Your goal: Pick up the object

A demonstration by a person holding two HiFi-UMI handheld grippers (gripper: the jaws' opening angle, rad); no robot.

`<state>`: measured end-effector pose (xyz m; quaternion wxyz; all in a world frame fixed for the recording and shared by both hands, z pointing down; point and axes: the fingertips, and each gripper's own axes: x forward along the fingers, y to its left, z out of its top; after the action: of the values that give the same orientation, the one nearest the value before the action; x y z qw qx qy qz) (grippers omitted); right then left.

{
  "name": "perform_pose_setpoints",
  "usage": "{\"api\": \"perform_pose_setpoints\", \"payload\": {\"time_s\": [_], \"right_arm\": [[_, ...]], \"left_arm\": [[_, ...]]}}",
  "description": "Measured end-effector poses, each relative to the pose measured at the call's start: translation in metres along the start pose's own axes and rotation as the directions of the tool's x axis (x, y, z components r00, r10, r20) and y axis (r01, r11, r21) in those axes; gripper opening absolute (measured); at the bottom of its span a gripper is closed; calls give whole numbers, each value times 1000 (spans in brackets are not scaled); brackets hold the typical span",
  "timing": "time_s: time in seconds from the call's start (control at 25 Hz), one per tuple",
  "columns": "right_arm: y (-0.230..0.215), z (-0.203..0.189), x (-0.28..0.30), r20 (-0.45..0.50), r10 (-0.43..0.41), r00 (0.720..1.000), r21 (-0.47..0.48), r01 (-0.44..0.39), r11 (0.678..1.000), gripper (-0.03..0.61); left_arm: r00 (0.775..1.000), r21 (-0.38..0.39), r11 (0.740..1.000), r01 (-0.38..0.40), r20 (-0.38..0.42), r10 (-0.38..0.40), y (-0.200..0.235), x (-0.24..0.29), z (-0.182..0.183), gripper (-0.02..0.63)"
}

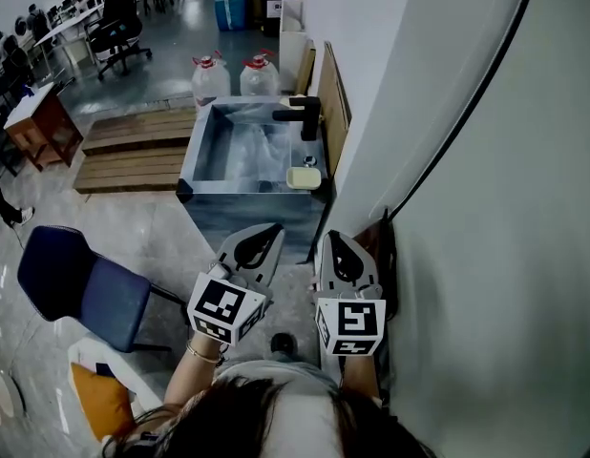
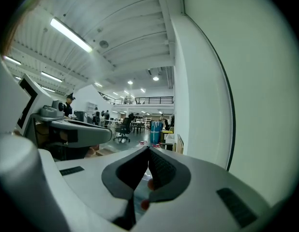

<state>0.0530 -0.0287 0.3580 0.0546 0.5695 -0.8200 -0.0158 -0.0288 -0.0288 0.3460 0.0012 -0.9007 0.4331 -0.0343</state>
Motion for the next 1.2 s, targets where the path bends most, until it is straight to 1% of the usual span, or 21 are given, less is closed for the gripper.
{"api": "perform_pose_setpoints", "payload": {"time_s": [0.28, 0.48, 0.72, 1.2], "right_arm": [[-25, -9, 22, -7, 7, 1000, 19, -7, 1000, 25], [-32, -14, 37, -8, 20, 1000, 30, -20, 999, 25], [-38, -19, 55, -20, 31, 999, 59, -29, 998, 25], [-58, -32, 103, -66, 13, 998, 47, -10, 999, 26]], "left_arm": [[1000, 3, 1000, -11, -18, 11, 2, 27, -6, 9], [1000, 8, 1000, -18, -21, 18, 9, 40, -7, 9], [999, -6, 1000, -19, -26, 19, 20, 55, -11, 9], [999, -27, 1000, -13, -39, 12, 50, 95, -20, 9]]}}
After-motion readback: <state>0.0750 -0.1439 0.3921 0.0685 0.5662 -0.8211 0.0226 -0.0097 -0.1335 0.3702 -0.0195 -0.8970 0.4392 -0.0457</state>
